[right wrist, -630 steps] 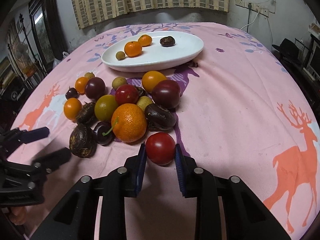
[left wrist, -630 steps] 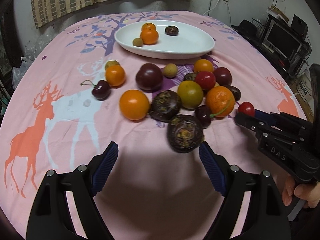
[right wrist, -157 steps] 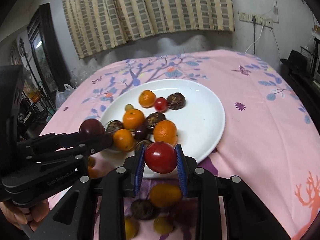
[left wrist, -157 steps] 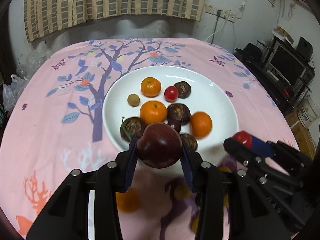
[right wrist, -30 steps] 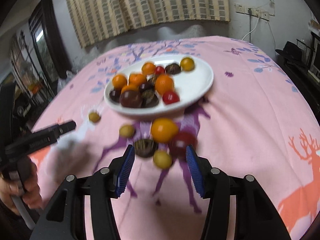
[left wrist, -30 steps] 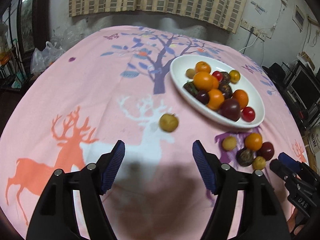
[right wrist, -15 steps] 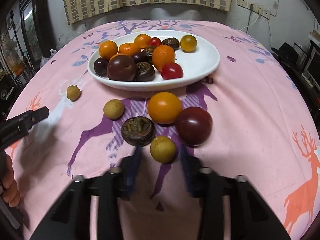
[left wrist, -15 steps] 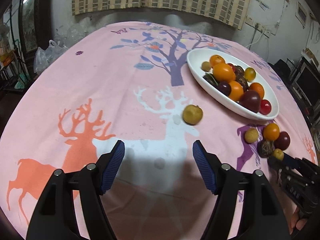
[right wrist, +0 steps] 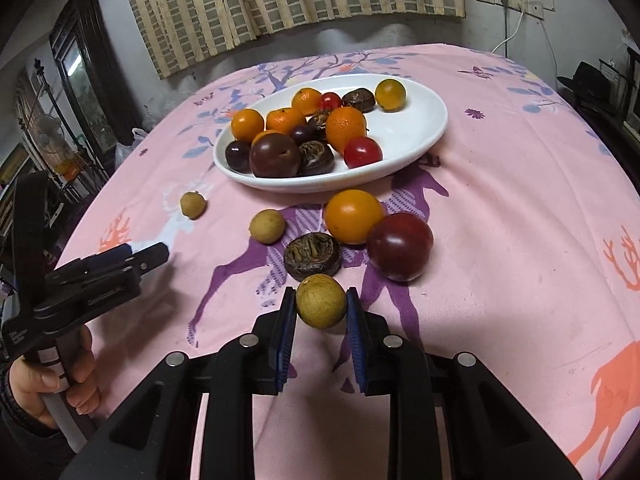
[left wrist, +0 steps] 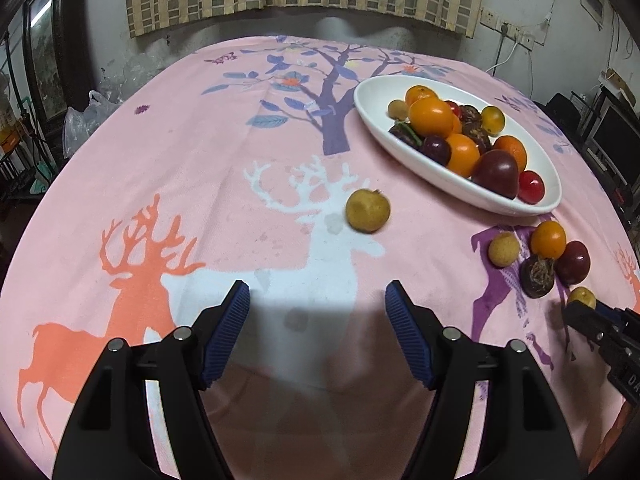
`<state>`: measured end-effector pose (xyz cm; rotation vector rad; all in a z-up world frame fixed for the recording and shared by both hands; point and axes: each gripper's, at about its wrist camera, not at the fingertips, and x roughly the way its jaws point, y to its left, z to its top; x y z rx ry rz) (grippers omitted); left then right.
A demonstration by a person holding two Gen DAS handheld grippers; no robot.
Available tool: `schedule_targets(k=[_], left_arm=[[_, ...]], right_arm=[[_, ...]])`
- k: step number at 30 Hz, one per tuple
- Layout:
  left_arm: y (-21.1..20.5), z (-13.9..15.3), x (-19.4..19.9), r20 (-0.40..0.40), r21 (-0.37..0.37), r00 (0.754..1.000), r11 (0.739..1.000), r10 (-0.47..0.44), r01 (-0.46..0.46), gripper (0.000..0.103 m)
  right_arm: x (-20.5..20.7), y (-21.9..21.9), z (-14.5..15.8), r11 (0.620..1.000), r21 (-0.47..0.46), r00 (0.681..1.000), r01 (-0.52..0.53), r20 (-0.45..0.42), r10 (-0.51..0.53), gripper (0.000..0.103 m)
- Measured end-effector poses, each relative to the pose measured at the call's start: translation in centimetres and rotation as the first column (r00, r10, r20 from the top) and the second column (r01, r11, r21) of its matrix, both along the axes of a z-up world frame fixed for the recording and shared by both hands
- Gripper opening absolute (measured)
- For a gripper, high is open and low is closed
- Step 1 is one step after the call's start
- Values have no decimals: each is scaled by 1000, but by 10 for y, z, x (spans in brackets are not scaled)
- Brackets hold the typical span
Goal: Organize fruits
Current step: 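Grasp a small yellow-green fruit with the right tool while the left tool grasps another, then place both small yellow-green fruits on the white plate and open both tools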
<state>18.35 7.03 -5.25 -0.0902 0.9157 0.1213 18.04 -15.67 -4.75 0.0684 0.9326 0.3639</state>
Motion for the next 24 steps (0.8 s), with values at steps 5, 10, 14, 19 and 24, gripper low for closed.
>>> schedule_targets(k=[5, 10, 14, 19, 24], left_arm=[[-18, 3, 25, -17, 56, 999, 998, -38, 38, 67], [-31, -6, 57, -51, 80, 996, 994, -70, 74, 49], [-31, -6, 61, -51, 57, 996, 995, -76, 78, 29], [-35, 14, 41, -6, 33, 996, 995, -92, 92, 29], [-54, 57, 25, 81, 4, 983, 986, -167, 167, 29]], right_arm=[[-5, 0, 10, 999, 24, 1000, -21, 23, 21, 25], [-8, 0, 15, 999, 26, 999, -35, 35, 34, 25], [-8, 0, 14, 999, 30, 999, -35, 32, 34, 25], [-11, 0, 17, 998, 43, 998, -36, 59, 34, 25], [-16, -5, 38, 998, 66, 988, -10, 156, 0, 25]])
